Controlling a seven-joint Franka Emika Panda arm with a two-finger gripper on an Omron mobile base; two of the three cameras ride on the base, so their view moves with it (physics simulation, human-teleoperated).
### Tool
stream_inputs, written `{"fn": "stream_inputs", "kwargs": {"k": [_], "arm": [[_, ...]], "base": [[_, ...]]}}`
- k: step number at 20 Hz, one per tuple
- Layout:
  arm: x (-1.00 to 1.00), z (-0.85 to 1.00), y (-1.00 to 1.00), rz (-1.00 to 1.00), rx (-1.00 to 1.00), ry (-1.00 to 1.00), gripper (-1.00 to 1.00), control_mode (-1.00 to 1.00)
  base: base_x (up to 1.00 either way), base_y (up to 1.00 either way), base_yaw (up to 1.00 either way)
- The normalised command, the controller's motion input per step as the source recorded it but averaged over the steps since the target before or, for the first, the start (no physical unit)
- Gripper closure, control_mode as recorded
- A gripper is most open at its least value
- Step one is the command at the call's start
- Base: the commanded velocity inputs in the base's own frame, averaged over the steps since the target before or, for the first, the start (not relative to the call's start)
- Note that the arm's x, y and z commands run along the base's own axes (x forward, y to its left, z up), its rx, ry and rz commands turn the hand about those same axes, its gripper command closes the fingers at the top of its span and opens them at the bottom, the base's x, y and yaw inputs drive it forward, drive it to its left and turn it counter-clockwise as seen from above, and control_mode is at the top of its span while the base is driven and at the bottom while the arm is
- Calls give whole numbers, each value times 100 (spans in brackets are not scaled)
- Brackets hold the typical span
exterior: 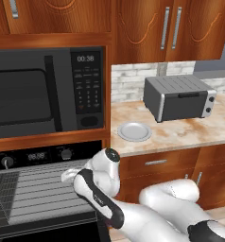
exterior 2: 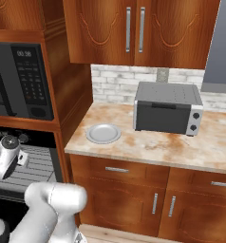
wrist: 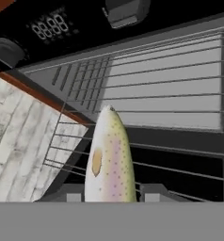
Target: Take the fish from the oven and place it on the plate on the counter.
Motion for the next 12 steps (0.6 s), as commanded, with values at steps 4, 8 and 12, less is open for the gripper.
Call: {"fn": "stream_inputs", "kwargs": {"k": [4,8,12], "arm": [[-54,100,-88,-8,8,0,100,-100],[-37,95,-92,-7,5,0,100,-100],[-13,89,-94,-7,1,0,100,-100]], "base": [[0,0,0],[0,0,0],[0,0,0]]}}
